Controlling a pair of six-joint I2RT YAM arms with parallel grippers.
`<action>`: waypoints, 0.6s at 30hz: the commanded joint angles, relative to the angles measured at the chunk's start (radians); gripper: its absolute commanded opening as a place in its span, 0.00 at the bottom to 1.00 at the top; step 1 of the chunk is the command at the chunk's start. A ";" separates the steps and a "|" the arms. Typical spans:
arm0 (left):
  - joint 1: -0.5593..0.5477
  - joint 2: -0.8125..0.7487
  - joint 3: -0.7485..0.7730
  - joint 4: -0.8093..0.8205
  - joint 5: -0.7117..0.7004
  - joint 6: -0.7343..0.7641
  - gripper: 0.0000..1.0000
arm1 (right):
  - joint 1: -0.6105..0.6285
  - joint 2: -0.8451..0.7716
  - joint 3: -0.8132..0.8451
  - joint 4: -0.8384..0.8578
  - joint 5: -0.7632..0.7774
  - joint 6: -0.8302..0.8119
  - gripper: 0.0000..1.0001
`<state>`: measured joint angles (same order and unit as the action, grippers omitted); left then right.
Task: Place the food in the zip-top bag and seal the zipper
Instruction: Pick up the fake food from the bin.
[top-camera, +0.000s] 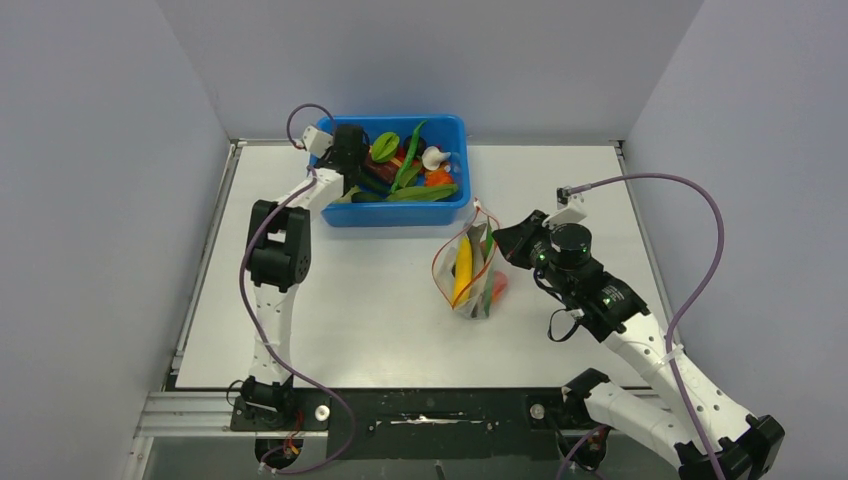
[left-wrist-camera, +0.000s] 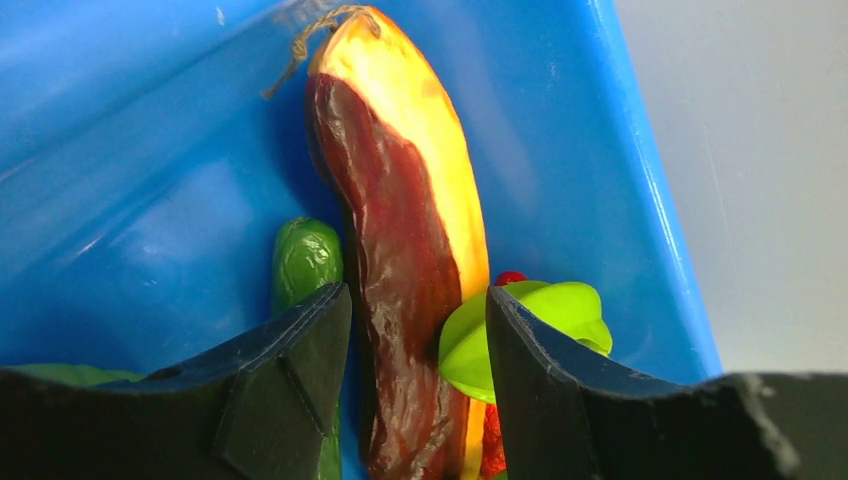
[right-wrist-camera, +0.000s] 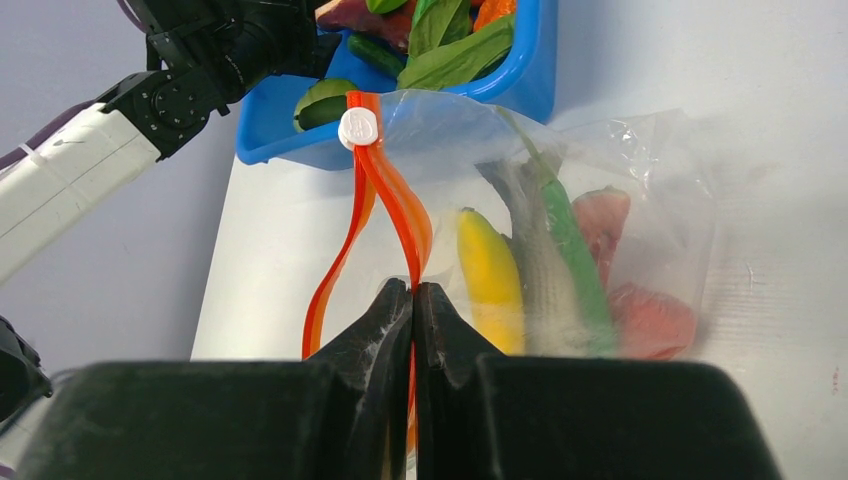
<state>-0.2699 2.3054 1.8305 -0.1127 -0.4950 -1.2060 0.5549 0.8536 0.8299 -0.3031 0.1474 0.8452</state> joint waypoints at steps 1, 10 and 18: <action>0.009 0.027 0.067 -0.012 -0.041 -0.042 0.51 | -0.011 -0.006 0.049 0.058 0.024 -0.018 0.00; 0.020 0.078 0.120 -0.046 -0.007 -0.089 0.55 | -0.021 -0.022 0.046 0.048 0.034 -0.021 0.00; 0.032 0.097 0.072 0.126 0.044 -0.091 0.56 | -0.027 -0.026 0.044 0.044 0.034 -0.019 0.00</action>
<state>-0.2535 2.3947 1.8977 -0.1204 -0.4690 -1.2804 0.5396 0.8532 0.8299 -0.3042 0.1509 0.8383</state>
